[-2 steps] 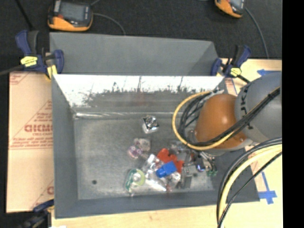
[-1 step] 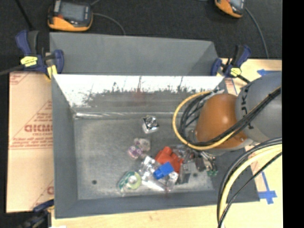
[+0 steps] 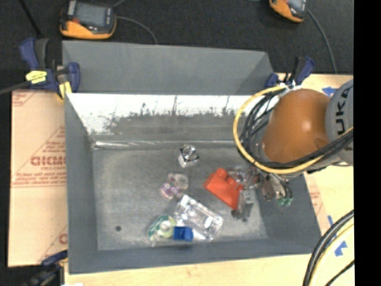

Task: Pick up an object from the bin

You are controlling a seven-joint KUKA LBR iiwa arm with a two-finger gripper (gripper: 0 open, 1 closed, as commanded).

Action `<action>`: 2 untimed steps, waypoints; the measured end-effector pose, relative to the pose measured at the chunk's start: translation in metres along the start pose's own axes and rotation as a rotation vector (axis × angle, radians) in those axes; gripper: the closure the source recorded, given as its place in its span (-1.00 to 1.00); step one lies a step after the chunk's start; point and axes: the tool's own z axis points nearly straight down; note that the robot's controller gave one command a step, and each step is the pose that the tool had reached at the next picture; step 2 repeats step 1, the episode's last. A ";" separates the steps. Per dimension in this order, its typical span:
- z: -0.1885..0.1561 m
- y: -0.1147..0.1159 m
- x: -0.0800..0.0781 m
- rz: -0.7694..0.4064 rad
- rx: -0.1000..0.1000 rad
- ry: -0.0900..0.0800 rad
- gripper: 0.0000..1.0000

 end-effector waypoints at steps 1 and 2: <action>-0.101 -0.012 -0.026 0.047 0.000 -0.004 1.00; -0.101 -0.012 -0.026 0.047 0.000 -0.004 1.00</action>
Offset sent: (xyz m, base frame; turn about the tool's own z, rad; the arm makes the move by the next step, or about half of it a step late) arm 0.0226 -0.0080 0.0963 0.0501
